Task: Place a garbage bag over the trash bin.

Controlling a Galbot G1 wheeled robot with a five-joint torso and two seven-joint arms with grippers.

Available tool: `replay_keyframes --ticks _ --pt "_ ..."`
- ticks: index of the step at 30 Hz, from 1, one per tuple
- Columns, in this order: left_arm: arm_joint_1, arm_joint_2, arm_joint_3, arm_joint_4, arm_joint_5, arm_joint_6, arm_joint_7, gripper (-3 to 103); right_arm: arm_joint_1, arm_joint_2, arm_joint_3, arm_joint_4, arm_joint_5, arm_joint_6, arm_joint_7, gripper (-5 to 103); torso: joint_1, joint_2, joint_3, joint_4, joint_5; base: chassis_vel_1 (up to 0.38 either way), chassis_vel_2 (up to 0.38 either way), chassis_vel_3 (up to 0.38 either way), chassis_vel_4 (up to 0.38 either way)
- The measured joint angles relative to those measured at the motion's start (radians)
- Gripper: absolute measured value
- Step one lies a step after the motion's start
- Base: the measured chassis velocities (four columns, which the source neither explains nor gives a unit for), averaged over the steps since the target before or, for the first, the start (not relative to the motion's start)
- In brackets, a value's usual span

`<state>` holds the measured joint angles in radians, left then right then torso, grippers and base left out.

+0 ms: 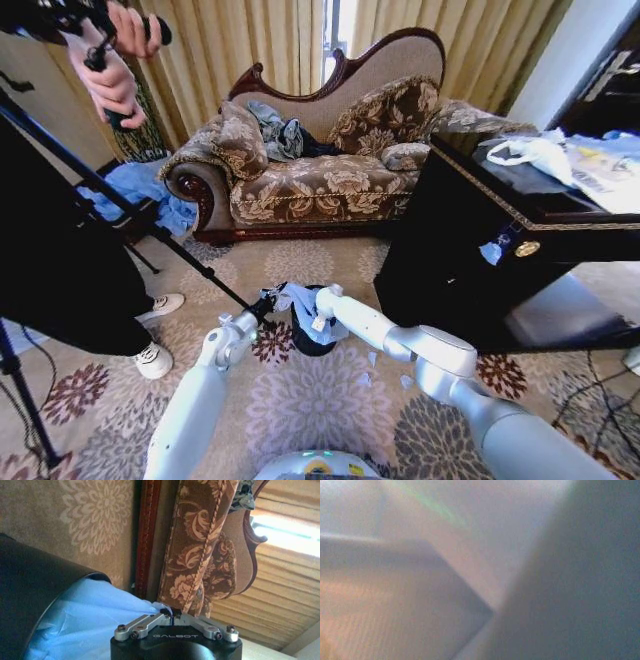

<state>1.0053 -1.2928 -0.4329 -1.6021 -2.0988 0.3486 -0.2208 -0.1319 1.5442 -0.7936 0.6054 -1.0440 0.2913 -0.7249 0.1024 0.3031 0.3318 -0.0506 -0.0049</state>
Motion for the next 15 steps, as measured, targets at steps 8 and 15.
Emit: replay_keyframes --ticks 8,15 --pt "0.0 0.016 0.023 0.023 0.03 0.004 0.03 0 -0.001 0.014 0.031 -0.043 0.001 -0.003 0.04 0 0.0 0.0 0.0 0.0003 0.0 0.0 0.0 0.0 0.0" --pt "-0.015 0.009 0.043 0.055 0.06 0.005 0.058 0 -0.007 0.025 0.036 -0.063 0.007 -0.009 0.063 10 0.0 0.0 0.0 0.0002 0.0 0.0 0.0 0.0 0.0"
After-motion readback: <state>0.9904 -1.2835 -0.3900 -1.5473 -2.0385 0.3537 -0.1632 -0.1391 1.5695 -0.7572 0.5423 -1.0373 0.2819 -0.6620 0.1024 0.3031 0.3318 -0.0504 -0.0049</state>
